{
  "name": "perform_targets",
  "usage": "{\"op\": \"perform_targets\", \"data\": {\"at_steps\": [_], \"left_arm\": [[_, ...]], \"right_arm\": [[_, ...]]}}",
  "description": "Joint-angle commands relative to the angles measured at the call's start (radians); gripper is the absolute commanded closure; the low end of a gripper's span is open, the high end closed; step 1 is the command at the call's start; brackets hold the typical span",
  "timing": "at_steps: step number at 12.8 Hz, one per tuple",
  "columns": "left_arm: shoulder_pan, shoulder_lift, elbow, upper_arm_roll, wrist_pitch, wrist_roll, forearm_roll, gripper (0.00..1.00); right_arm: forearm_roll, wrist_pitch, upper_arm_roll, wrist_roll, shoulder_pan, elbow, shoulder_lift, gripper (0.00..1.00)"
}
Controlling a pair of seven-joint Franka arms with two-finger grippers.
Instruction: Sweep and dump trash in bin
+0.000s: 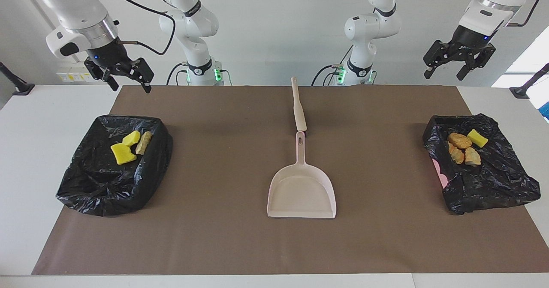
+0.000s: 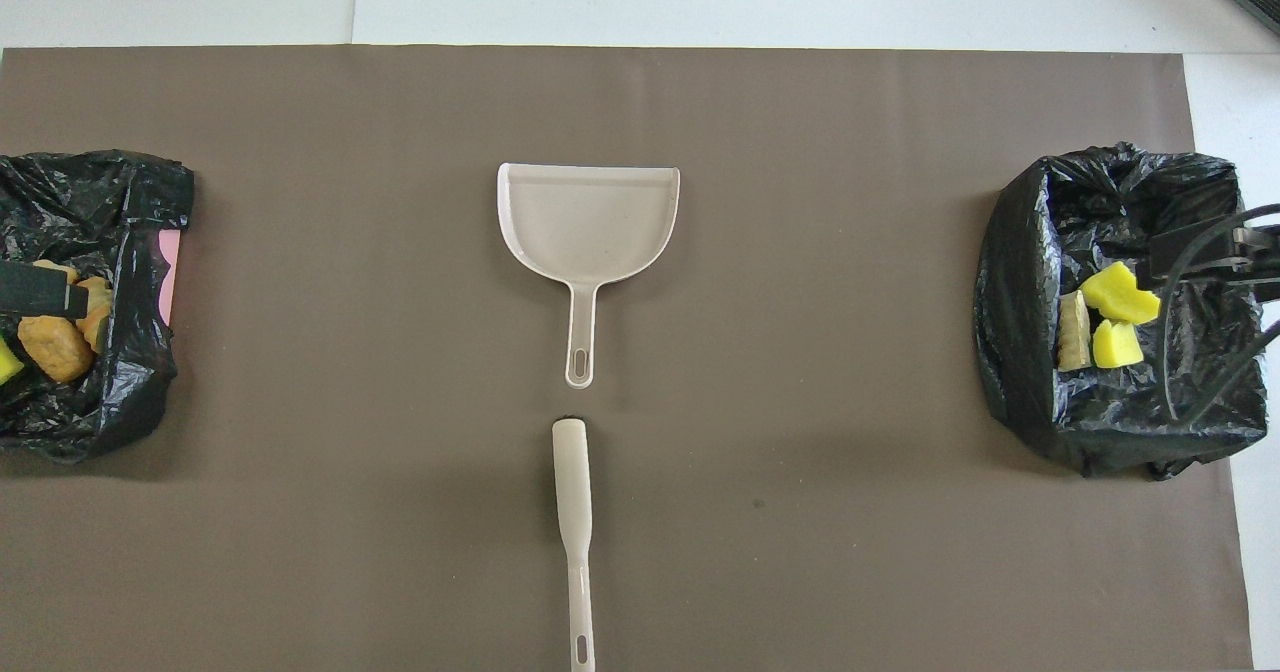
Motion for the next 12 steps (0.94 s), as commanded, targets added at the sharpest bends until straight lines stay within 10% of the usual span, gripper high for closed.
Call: {"op": "perform_targets", "data": {"at_steps": [1,12], "left_arm": [[-0.039,-0.024,-0.02,0.005,-0.011,-0.007,0.03,0.0],[-0.042,-0.027,-0.024,0.011,0.0,-0.015,0.042,0.0]], "right_arm": [[0.014,0.019,0.004,0.016,-0.007,-0.026,-0.018,0.0],[0.014,0.021,0.004,0.018,-0.007,-0.026,-0.018,0.0]]}}
